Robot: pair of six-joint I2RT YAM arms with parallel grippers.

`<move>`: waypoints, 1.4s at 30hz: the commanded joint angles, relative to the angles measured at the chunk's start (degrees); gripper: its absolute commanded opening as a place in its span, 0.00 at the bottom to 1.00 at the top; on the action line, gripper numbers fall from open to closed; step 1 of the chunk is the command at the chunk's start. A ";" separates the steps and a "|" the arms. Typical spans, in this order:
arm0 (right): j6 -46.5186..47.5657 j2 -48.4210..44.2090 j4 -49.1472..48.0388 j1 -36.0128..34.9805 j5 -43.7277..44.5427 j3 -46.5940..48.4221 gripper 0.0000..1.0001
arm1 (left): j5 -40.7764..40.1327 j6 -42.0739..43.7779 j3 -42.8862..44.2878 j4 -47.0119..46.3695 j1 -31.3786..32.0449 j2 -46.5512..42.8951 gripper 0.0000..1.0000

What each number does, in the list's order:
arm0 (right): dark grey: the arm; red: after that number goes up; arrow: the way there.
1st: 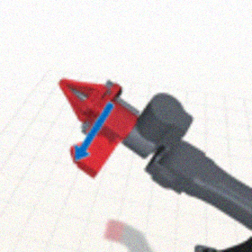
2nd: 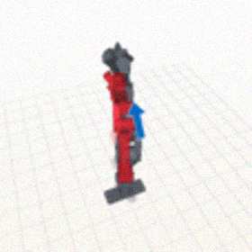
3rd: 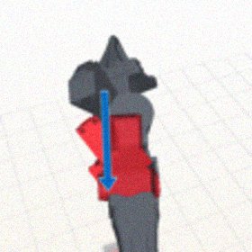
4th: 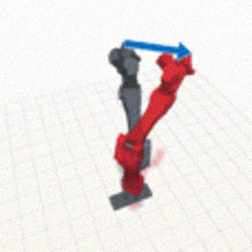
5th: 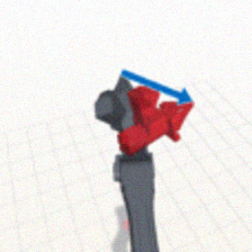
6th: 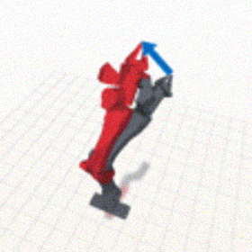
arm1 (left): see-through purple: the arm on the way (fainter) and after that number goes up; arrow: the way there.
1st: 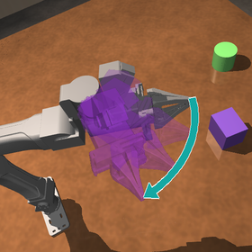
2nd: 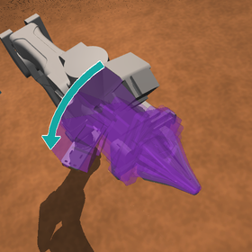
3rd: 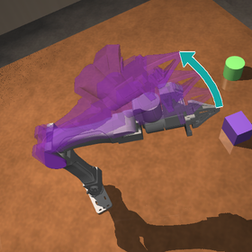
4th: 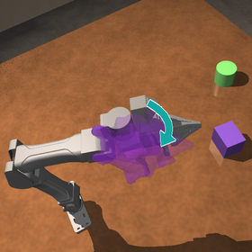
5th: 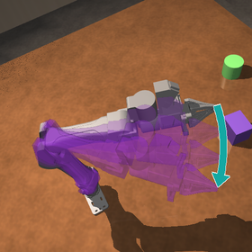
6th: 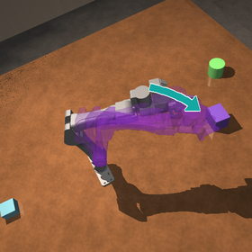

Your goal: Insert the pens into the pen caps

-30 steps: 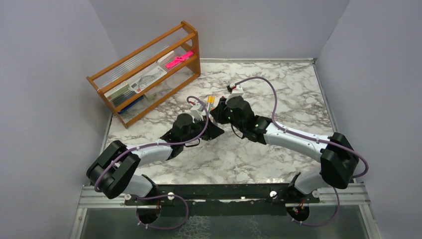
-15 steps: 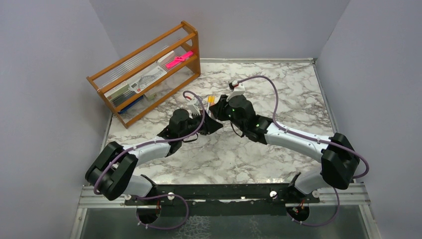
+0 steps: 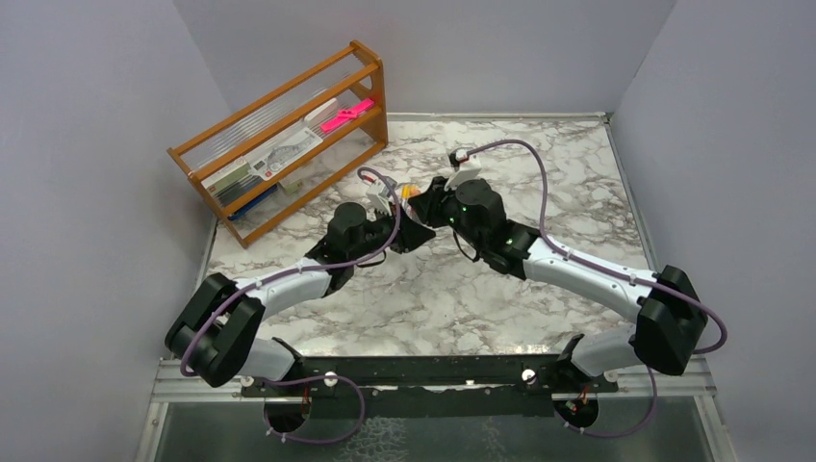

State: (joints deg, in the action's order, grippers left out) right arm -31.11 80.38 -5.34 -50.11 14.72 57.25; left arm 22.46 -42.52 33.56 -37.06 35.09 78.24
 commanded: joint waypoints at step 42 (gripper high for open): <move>9.68 -23.09 -3.00 -1.18 -5.97 -9.98 0.60 | 8.81 21.00 6.93 -4.18 -1.78 -3.07 0.00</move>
State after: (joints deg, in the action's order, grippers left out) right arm -23.83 62.00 -7.42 -51.55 6.07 47.24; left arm 21.23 -23.66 38.15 -37.41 33.19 75.96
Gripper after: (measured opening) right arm 0.535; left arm 0.210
